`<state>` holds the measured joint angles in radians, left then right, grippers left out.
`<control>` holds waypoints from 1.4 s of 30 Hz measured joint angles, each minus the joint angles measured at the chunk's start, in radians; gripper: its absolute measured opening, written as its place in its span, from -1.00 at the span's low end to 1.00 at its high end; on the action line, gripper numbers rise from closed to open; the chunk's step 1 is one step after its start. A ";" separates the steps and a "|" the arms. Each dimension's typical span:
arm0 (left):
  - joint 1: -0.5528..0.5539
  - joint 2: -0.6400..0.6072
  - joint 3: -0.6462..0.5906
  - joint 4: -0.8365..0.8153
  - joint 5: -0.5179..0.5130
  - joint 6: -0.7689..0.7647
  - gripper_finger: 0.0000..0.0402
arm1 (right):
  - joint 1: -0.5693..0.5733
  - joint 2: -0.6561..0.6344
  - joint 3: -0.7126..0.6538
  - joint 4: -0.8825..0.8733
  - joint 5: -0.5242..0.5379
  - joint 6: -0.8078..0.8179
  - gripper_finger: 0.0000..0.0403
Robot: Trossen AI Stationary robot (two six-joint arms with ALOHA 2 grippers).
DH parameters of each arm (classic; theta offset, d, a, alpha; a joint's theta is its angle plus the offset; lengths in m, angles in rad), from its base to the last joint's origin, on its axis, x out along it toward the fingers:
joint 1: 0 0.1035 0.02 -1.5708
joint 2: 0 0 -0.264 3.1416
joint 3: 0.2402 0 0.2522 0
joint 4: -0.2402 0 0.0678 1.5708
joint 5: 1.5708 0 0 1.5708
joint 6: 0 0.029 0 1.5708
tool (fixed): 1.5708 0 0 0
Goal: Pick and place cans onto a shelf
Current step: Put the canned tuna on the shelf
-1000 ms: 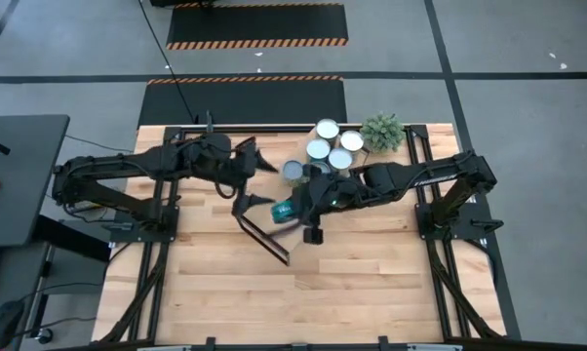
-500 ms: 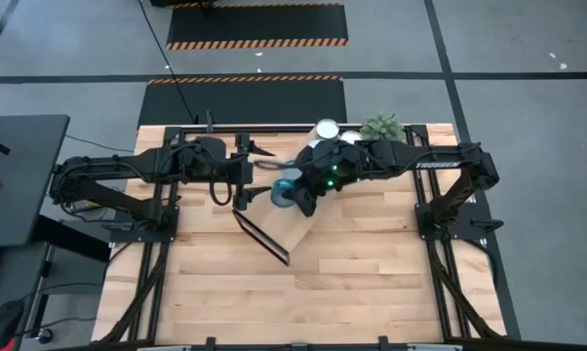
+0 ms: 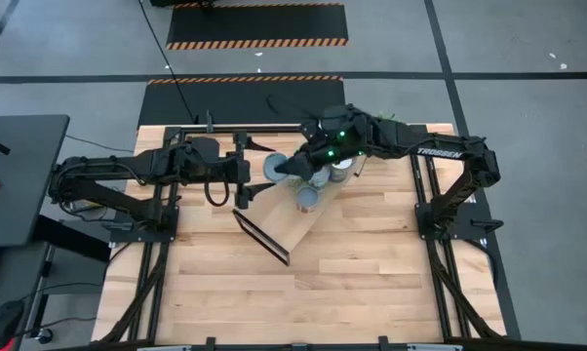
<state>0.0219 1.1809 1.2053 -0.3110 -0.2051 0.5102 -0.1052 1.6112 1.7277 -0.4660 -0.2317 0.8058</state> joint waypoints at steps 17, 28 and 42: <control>-0.055 0.002 0.000 0.203 -0.069 0.098 0.94 | -0.017 0.003 0.000 0.077 -0.008 0.040 -0.31; -0.055 0.002 0.000 0.203 -0.087 0.096 0.64 | -0.017 0.003 0.000 0.085 -0.021 0.060 -0.30; -0.054 0.002 0.000 0.202 -0.080 0.018 0.47 | -0.016 0.002 0.000 0.091 -0.025 0.020 0.02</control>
<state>-0.0320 1.1828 1.2049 -0.1087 -0.2847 0.5280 -0.1211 1.6130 1.7279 -0.3750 -0.2564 0.8256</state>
